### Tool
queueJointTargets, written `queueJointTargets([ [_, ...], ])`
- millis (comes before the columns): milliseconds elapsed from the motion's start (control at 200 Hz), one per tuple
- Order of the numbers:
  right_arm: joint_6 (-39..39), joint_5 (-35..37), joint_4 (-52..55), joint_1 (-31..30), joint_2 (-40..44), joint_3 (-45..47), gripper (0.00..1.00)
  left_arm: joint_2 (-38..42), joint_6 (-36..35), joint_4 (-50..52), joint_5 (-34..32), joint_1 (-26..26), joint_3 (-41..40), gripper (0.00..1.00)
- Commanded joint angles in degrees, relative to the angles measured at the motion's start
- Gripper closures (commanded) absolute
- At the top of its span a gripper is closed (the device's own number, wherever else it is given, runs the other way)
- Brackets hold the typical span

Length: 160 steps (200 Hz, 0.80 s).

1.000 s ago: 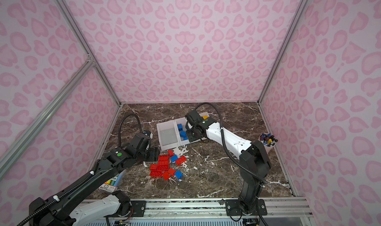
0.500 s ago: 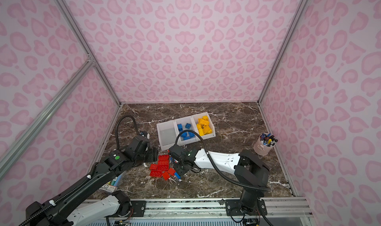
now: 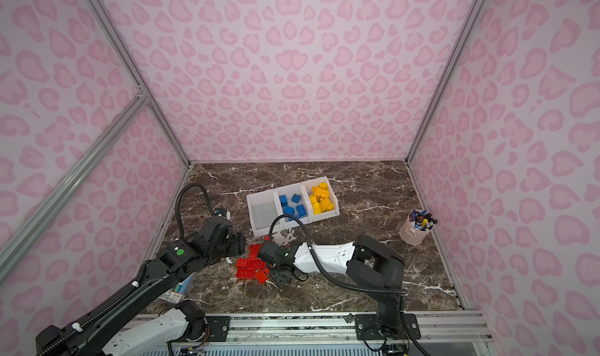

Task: Sort the legos into containers by color
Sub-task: Pick up the lego from the bottom-center of the table, then place the lego in the container.

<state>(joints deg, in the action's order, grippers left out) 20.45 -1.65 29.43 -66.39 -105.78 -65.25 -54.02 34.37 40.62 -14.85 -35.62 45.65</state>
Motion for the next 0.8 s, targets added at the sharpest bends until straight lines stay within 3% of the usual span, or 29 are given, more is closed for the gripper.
queueJointTargets([
  [0, 0.6, 0.6, -0.4, -0.2, -0.8, 0.0, 0.55, 0.1, 0.3, 0.3, -0.8, 0.1, -0.2, 0.25],
  [165, 0.2, 1.5, 0.9, 0.0, -0.3, -0.9, 0.67, 0.2, 0.2, 0.4, -0.8, 0.2, -0.2, 0.24],
  [280, -1.4, 2.0, 3.3, 1.6, 1.9, -2.8, 0.69, 0.2, 0.2, 0.5, -1.1, 0.2, -0.2, 0.24],
  [495, -7.5, 1.7, 7.1, 13.8, 6.2, -9.9, 0.69, 0.7, 0.2, 0.5, -1.0, 0.2, -0.4, 0.24],
  [645, -10.0, -0.1, 8.0, 23.8, -0.9, -20.4, 0.68, 0.5, 0.5, -0.1, 0.1, 0.2, -0.6, 0.24],
  [795, -11.1, -0.9, 10.5, 29.2, -12.6, -33.8, 0.68, 0.3, 0.6, -0.4, 1.3, 0.2, -0.8, 0.24],
])
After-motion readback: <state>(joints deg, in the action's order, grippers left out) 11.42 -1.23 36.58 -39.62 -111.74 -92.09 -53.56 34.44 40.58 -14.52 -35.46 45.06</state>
